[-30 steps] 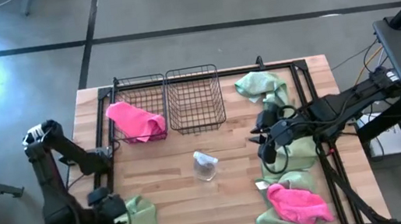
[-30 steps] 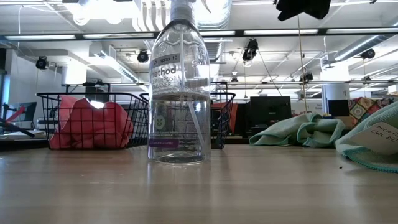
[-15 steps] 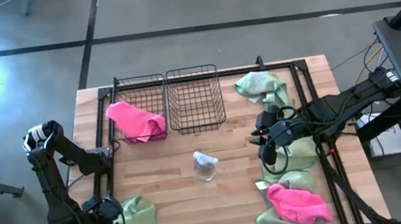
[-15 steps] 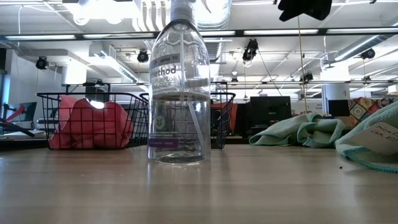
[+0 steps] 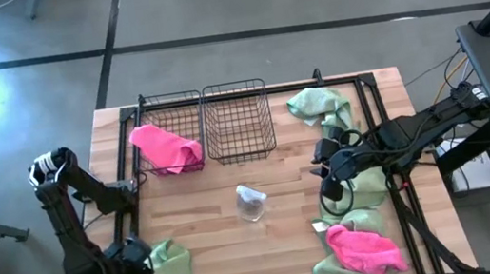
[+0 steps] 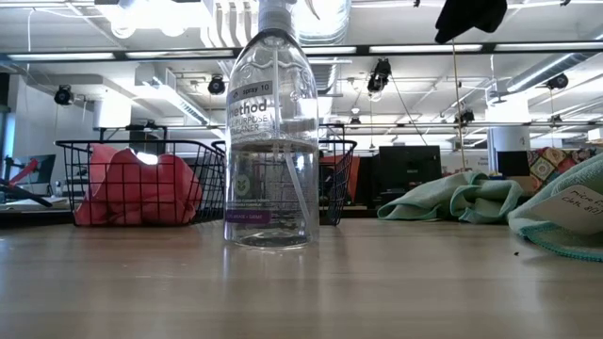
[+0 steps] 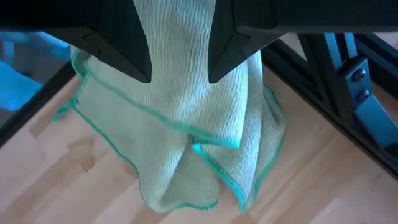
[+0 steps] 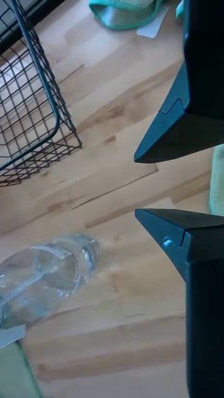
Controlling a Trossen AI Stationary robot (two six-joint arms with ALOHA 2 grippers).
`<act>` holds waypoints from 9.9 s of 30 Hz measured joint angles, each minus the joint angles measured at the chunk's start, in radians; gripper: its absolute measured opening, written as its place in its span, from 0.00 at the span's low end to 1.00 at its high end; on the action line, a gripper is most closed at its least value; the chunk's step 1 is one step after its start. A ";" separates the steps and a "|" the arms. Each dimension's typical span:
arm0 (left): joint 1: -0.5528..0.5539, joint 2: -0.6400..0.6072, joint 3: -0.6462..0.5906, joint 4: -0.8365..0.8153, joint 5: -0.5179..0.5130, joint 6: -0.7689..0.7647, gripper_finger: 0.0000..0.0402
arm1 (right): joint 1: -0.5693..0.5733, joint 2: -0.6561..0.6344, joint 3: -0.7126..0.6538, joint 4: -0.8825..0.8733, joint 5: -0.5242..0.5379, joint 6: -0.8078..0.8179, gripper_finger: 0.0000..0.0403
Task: Sort microfiber towel by color & place in baskets
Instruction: Put the bottom left green microfiber towel into the right black wire basket, then put the top green microfiber towel into the right black wire basket
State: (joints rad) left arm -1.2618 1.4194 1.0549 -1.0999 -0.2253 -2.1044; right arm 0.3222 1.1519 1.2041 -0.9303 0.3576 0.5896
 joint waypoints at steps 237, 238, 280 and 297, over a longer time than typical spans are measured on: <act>1.175 -0.415 -0.057 0.837 -0.098 2.059 0.29 | -0.427 -0.489 -0.489 -0.107 0.521 0.318 0.31; 1.175 -0.416 -0.057 0.835 -0.097 2.065 0.29 | -0.450 -0.486 -0.489 -0.090 0.500 0.288 0.31; 1.175 -0.421 -0.057 0.729 -0.097 2.069 0.29 | -1.164 0.103 -0.392 0.411 -0.368 -0.411 0.31; 1.175 -0.421 -0.057 0.729 -0.097 2.069 0.29 | -1.220 0.361 -0.056 0.130 -0.358 -0.555 0.31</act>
State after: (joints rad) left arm -0.0864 0.9985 0.9977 -0.3706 -0.3222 -0.0353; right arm -0.8974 1.5125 1.1486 -0.8002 -0.0005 0.0346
